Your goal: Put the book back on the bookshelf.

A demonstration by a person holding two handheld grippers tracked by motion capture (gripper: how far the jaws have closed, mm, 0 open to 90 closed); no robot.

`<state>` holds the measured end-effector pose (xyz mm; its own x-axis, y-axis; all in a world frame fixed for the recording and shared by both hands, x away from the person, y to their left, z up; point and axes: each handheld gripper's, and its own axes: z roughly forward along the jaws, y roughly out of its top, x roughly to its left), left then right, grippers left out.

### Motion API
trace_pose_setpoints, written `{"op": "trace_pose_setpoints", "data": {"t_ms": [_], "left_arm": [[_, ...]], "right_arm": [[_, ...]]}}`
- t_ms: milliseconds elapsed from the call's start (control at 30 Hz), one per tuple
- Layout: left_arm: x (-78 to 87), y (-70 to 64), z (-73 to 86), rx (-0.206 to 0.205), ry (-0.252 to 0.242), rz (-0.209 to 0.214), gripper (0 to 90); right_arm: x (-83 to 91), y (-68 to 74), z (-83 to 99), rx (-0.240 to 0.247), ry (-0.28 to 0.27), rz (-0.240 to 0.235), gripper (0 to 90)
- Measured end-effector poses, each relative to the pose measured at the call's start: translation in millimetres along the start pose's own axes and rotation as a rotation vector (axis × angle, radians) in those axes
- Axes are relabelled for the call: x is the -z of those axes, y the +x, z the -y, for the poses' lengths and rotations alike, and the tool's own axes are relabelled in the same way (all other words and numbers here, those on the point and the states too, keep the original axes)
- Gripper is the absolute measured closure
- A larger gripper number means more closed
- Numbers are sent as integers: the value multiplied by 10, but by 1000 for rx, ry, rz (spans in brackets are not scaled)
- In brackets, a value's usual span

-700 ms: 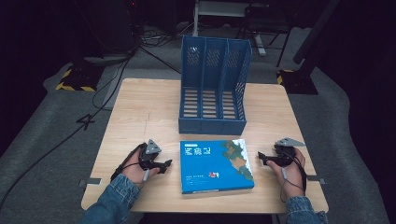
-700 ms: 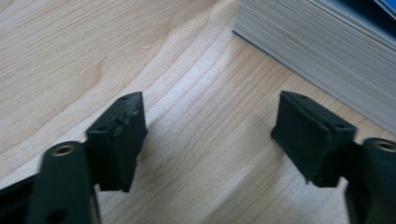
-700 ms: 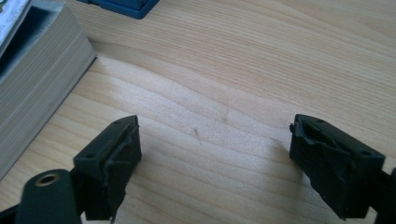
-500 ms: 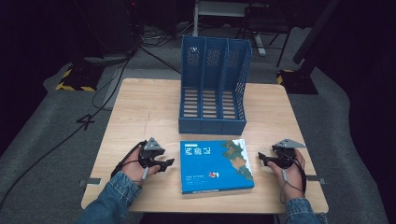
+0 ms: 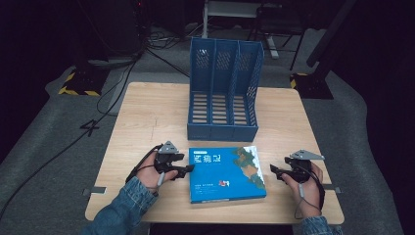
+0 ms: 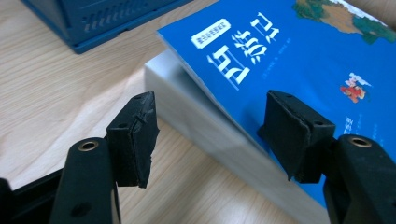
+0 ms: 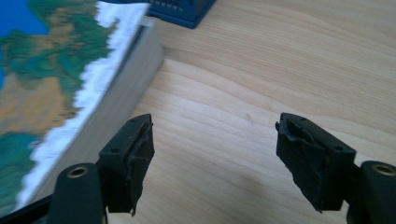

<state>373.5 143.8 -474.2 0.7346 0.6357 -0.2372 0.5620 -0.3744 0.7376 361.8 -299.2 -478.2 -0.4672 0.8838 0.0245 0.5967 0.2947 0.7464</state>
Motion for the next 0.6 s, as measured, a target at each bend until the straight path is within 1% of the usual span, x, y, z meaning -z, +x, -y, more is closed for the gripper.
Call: {"op": "trace_pose_setpoints", "data": {"t_ms": [33, 100, 133, 167, 233, 300, 433, 600], "left_arm": [[-33, -14, -7, 2, -1, 7, 360], [-81, -31, -11, 3, 15, 16, 356], [-101, -27, -12, -1, 29, 11, 343], [-111, -23, -13, 4, 36, 11, 341], [-121, -3, -22, 32, 44, 25, 340], [-123, 10, -35, 42, 55, 27, 355], [-131, -6, -38, 37, 66, 10, 349], [-136, -12, -31, 38, 62, 0, 339]], "right_arm": [[15, 30, -13, 7, -3, -3, 286], [65, 130, -51, 22, -9, -19, 289], [84, 174, -68, 33, -12, -27, 293], [100, 218, -83, 45, -15, -34, 295], [126, 291, -109, 60, -17, -41, 295], [149, 370, -135, 77, -17, -61, 295], [167, 493, -171, 107, -9, -90, 295], [156, 617, -192, 159, 8, -98, 294]]}}
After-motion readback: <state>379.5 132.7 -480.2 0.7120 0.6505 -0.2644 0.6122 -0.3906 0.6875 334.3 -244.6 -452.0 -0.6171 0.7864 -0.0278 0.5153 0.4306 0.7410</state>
